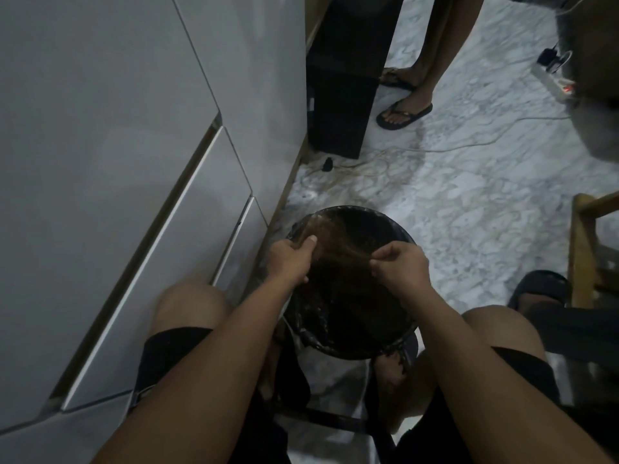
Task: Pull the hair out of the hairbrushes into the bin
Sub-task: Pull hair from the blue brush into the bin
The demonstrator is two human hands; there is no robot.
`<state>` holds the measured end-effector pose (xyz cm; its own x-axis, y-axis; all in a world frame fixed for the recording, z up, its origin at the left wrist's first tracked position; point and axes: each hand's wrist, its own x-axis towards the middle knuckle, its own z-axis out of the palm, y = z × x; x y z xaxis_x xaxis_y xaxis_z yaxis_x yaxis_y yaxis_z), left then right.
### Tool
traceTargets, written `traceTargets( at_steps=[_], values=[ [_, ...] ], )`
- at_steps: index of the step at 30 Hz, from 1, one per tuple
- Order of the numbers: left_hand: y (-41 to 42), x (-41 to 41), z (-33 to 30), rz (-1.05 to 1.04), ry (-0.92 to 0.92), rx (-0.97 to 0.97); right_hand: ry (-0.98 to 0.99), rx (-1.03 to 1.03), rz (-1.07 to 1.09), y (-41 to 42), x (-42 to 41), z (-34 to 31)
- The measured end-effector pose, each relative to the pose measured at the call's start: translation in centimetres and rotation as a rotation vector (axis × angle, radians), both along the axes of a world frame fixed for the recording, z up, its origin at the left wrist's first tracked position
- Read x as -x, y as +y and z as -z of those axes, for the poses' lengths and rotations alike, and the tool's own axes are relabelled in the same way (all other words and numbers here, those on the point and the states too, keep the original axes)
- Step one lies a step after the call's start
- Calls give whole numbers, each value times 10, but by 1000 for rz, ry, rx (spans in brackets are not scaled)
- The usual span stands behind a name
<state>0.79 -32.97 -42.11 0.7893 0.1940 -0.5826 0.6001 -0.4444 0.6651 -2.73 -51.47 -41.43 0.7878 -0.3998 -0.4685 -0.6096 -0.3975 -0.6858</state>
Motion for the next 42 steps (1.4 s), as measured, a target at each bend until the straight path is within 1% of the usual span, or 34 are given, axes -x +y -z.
traceTargets(
  at_steps=[2,4,5,8,11,13,16,18,20,24,27,29,31,35,38,40,42],
  values=[
    [-3,2,1,15,2,-10,3,89,79,-4,0,2],
    [-6,5,2,43,19,9,30,128,100,-5,1,2],
    [-8,7,3,57,34,32,43,100,86,-4,1,2],
    [-12,11,3,101,62,98,43,-163,34,6,2,-2],
    [-14,14,3,149,66,135,36,-340,-12,16,3,-6],
    [-14,15,3,162,63,145,26,-383,-51,18,5,-6],
    [-12,14,2,134,30,114,11,-384,-117,19,7,-5],
    [-8,11,0,78,12,86,-12,-340,-175,18,8,-2],
    [-5,8,-1,28,2,47,-47,-245,-195,15,8,0],
    [-3,7,-1,-48,-51,-13,-53,-43,-132,7,5,3],
    [-1,9,7,-143,-74,-31,-9,188,-37,0,6,1],
    [-2,10,3,-126,-70,-13,9,268,37,-5,6,0],
    [-3,13,-3,-66,-63,41,37,211,19,-8,5,1],
    [-11,18,3,66,-45,75,5,-191,-110,3,5,-1],
    [-15,19,5,103,-37,123,-24,-380,-128,13,7,-7],
    [-16,19,5,116,-43,127,11,-449,-167,17,9,-8],
    [-16,18,6,124,-48,121,41,-439,-215,18,12,-7]
  ],
)
